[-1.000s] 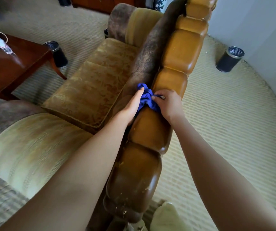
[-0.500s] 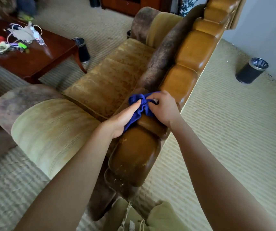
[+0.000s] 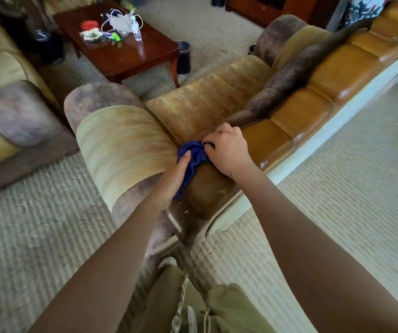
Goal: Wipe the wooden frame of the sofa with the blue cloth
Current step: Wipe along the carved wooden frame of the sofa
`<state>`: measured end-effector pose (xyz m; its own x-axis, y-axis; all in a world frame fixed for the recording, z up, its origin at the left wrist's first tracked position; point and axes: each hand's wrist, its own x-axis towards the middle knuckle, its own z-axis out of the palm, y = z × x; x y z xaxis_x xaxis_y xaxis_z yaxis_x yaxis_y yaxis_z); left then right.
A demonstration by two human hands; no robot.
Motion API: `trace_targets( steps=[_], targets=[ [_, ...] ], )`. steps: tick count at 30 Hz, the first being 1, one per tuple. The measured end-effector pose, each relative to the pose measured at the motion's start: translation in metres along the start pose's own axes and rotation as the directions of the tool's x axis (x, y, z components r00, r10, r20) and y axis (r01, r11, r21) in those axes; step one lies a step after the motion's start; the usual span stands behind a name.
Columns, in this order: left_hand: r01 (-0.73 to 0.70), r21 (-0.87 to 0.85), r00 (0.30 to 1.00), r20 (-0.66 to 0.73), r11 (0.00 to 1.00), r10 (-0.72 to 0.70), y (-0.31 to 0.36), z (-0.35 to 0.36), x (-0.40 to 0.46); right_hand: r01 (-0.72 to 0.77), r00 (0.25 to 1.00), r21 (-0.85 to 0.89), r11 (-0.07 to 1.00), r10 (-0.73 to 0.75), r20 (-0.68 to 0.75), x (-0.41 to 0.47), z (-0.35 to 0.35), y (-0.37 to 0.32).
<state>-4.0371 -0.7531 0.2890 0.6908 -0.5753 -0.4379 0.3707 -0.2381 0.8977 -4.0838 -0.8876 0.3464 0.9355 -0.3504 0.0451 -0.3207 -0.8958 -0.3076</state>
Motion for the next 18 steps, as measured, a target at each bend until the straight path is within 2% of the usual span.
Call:
trace_targets(
  steps=[3, 5, 7, 8, 11, 13, 18],
  targets=[
    [-0.074, 0.096, 0.978, -0.19, 0.993, 0.091, -0.004, 0.007, -0.003, 0.056, 0.995, -0.058, 0.997, -0.061, -0.079, -0.016, 0.009, -0.005],
    [-0.129, 0.158, 0.957, -0.239, 0.979, 0.164, -0.015, 0.006, -0.005, 0.144, 0.982, 0.005, 0.99, -0.142, -0.128, -0.025, 0.015, -0.009],
    [-0.165, 0.138, 0.959, -0.207, 0.977, 0.191, -0.036, -0.004, -0.008, 0.208, 0.971, 0.03, 0.978, -0.203, -0.13, -0.03, 0.018, -0.011],
    [-0.167, 0.072, 0.969, -0.174, 0.983, 0.177, -0.047, -0.01, -0.01, 0.227, 0.969, 0.012, 0.974, -0.225, -0.103, -0.032, 0.02, -0.012],
    [-0.057, -0.044, 0.992, -0.116, 0.997, 0.051, -0.067, -0.021, 0.004, 0.258, 0.963, 0.004, 0.966, -0.257, -0.079, -0.036, 0.023, -0.017],
    [0.008, -0.063, 0.992, -0.126, 0.998, -0.016, -0.067, -0.022, 0.016, 0.233, 0.968, 0.001, 0.972, -0.232, -0.091, -0.034, 0.023, -0.024],
    [-0.01, -0.127, 0.996, -0.09, 0.992, -0.002, -0.044, -0.016, 0.028, 0.099, 0.993, -0.042, 0.994, -0.101, -0.057, -0.018, 0.025, -0.039]
  ],
)
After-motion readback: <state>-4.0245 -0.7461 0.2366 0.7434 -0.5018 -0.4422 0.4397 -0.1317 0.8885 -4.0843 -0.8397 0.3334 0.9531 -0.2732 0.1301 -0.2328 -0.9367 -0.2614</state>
